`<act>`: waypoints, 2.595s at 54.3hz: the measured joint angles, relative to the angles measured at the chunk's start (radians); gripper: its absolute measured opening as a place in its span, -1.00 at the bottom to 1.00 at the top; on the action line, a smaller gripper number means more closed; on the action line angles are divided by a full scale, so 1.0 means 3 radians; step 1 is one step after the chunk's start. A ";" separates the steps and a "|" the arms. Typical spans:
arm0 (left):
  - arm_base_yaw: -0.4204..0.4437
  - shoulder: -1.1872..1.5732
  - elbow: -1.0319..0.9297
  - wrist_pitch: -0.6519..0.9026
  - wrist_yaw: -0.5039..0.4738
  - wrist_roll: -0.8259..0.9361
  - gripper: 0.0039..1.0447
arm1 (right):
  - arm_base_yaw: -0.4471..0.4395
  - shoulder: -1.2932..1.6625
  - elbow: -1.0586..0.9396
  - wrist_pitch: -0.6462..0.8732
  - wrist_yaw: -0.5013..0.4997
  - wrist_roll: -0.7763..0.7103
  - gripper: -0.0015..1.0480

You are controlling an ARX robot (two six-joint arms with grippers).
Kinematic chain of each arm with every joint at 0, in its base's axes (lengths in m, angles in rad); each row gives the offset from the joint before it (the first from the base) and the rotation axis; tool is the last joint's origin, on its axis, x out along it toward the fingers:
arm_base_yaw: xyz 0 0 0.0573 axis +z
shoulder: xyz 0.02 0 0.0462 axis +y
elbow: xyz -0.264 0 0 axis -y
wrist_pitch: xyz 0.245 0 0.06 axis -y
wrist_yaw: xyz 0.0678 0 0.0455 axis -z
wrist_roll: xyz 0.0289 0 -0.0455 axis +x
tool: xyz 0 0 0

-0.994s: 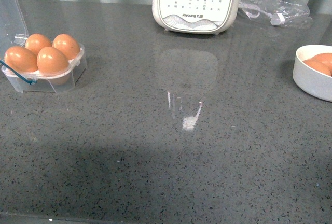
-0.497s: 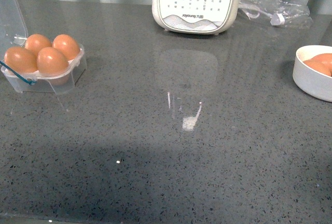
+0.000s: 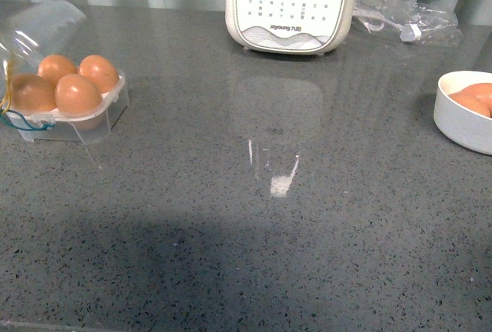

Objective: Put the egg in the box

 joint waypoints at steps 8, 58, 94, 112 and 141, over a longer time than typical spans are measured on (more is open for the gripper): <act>-0.0276 -0.0037 0.0000 -0.0024 -0.0031 -0.0031 0.87 | 0.0000 0.0000 0.0000 0.0000 0.0000 0.0000 0.86; -0.1348 -0.1512 -0.0315 -0.1012 -0.0477 0.0078 0.87 | 0.0000 0.0000 0.0000 0.0000 0.0000 0.0000 0.86; -0.0665 -0.2845 -0.0676 -0.1946 -0.0154 0.0023 0.87 | 0.0000 0.0000 0.0000 0.0000 0.0000 0.0000 0.86; -0.0351 -0.3251 -0.1395 -0.0797 -0.0106 -0.0341 0.20 | 0.0000 0.0000 0.0000 0.0000 -0.0003 -0.0001 0.86; -0.0306 -0.3769 -0.2099 -0.0668 -0.0093 -0.0423 -0.94 | 0.0000 0.0000 0.0000 0.0000 0.0000 0.0000 0.86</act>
